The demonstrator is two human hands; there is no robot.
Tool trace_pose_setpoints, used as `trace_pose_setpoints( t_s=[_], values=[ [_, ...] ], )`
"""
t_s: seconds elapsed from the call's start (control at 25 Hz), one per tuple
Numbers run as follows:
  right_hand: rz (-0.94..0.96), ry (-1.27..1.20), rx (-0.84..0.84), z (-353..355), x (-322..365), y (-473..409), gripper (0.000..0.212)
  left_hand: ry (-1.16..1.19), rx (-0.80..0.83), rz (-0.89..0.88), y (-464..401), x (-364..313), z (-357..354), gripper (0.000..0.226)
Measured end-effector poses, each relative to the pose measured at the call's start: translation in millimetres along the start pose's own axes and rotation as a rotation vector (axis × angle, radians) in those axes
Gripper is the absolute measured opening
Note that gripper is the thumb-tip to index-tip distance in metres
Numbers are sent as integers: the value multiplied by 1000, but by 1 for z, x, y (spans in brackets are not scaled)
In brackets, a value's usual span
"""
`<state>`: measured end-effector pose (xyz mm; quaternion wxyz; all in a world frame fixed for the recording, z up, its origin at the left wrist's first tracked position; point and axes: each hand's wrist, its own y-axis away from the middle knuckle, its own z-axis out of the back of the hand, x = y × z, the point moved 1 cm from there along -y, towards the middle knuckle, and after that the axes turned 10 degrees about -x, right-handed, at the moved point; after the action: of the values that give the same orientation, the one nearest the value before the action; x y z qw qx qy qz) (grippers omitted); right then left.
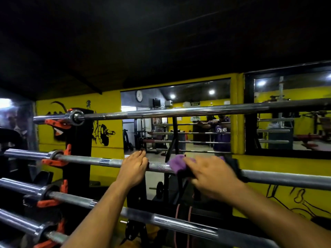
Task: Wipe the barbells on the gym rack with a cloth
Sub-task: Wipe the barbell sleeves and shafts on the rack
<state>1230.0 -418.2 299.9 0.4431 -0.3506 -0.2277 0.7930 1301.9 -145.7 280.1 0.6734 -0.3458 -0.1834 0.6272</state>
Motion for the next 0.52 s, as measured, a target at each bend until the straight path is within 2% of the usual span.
trace_pose_setpoints(
  t_s=[0.12, 0.24, 0.4, 0.52],
  values=[
    [-203, 59, 74, 24, -38, 31, 38, 4, -38, -1, 0, -2, -4, 52],
    [-275, 11, 113, 17, -19, 5, 45, 29, -24, -10, -2, -2, -5, 52],
    [-121, -26, -17, -20, 43, -27, 61, 56, 17, -29, -3, 4, -4, 52],
    [-114, -192, -63, -29, 65, -5, 63, 52, 42, -36, -5, 6, -3, 51]
  ],
)
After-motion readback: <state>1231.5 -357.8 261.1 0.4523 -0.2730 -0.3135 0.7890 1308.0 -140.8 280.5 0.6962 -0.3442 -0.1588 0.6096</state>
